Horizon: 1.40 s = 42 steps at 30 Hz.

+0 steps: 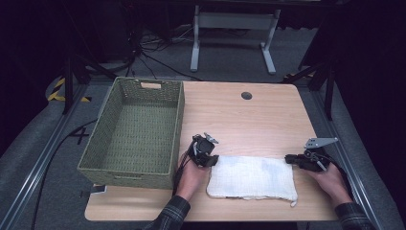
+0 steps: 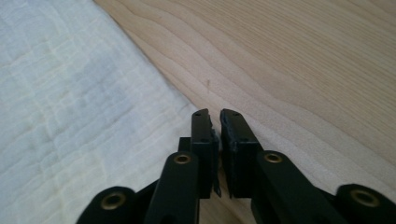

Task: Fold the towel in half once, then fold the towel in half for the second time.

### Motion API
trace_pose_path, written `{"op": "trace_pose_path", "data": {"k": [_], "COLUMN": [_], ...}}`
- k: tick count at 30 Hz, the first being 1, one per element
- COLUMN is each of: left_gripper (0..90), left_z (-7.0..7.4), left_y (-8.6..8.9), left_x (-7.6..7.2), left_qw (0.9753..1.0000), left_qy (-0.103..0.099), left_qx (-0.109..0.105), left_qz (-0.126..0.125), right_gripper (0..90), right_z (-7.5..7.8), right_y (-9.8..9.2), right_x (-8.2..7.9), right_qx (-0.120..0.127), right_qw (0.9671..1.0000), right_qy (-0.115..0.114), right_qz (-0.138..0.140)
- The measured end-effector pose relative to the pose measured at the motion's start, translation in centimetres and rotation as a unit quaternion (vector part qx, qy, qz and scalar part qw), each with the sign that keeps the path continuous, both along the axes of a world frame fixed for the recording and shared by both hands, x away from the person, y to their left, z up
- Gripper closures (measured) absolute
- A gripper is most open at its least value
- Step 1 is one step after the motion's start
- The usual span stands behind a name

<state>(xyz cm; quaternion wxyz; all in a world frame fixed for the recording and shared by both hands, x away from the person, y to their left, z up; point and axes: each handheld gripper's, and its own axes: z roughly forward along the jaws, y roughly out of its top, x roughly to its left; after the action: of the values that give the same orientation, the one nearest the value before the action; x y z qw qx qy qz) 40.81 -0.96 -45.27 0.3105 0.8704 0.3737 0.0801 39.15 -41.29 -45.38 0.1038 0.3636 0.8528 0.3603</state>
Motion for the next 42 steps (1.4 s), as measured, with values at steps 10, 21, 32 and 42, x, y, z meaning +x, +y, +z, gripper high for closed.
{"op": "trace_pose_path", "data": {"k": [10, 21, 32, 42], "left_gripper": [86.4, 86.3, 86.3, 86.3], "left_z": [0.8, 2.5, 3.9, 4.6], "left_y": [-0.5, 0.1, 0.7, 1.0], "left_x": [0.8, 2.4, 0.7, -0.9], "left_qw": [0.9995, 0.9958, 0.9940, 0.9938], "left_qy": [-0.012, -0.043, -0.067, -0.083], "left_qx": [-0.030, -0.077, -0.086, -0.073], "left_qz": [-0.007, 0.024, 0.009, -0.006], "right_gripper": [88.2, 88.2, 88.2, 88.3], "right_z": [0.8, 2.9, 4.0, 4.5], "right_y": [-0.2, -0.8, -0.9, -1.5], "right_x": [1.0, 4.0, 1.9, 0.1], "right_qx": [-0.011, 0.008, 0.025, 0.033], "right_qw": [0.9994, 0.9972, 0.9964, 0.9960], "right_qy": [-0.030, -0.067, -0.077, -0.082], "right_qz": [-0.014, -0.032, -0.022, -0.016]}}
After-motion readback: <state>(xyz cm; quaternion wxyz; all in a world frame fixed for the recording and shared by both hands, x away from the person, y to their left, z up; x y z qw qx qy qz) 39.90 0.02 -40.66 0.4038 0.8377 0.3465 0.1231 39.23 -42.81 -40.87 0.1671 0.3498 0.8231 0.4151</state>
